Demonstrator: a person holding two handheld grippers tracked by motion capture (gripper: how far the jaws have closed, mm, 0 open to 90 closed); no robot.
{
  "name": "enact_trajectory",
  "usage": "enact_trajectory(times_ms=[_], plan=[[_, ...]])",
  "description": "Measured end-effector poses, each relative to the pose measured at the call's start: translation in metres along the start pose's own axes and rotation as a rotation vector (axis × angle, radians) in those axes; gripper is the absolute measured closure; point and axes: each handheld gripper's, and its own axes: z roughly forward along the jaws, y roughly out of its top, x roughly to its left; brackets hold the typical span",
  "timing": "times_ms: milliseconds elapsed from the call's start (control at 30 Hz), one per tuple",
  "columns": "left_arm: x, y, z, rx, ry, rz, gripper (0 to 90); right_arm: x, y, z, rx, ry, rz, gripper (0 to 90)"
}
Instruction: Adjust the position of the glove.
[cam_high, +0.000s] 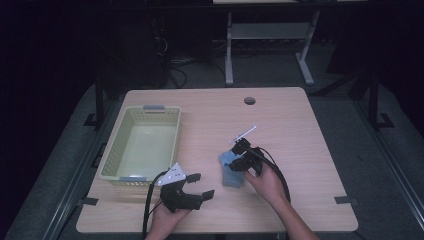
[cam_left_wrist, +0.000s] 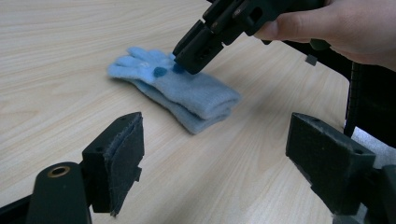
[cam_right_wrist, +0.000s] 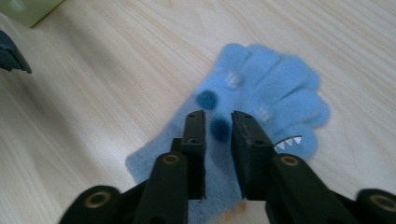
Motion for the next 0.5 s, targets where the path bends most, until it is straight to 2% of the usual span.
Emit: enact_trajectory(times_ms=[100, 233, 333, 500], plan=[[-0.001, 0.000, 0.000, -0.004, 0.000, -0.002, 19.0, 0.000, 0.000, 0.007, 0.021, -0.004, -0.011, 79.1], [0.000, 0.000, 0.000, -0.003, -0.001, -0.001, 19.0, -0.003, -0.002, 0.018, 0.055, -0.003, 0.001, 80.1], [0.000, 0.000, 0.000, 0.000, -0.006, -0.002, 19.0, -0.004, -0.003, 0.020, 0.055, 0.005, -0.001, 79.3], [0.000, 0.000, 0.001, 0.001, -0.009, -0.004, 19.0, -0.006, -0.005, 0.012, 0.019, 0.018, 0.018, 73.5]])
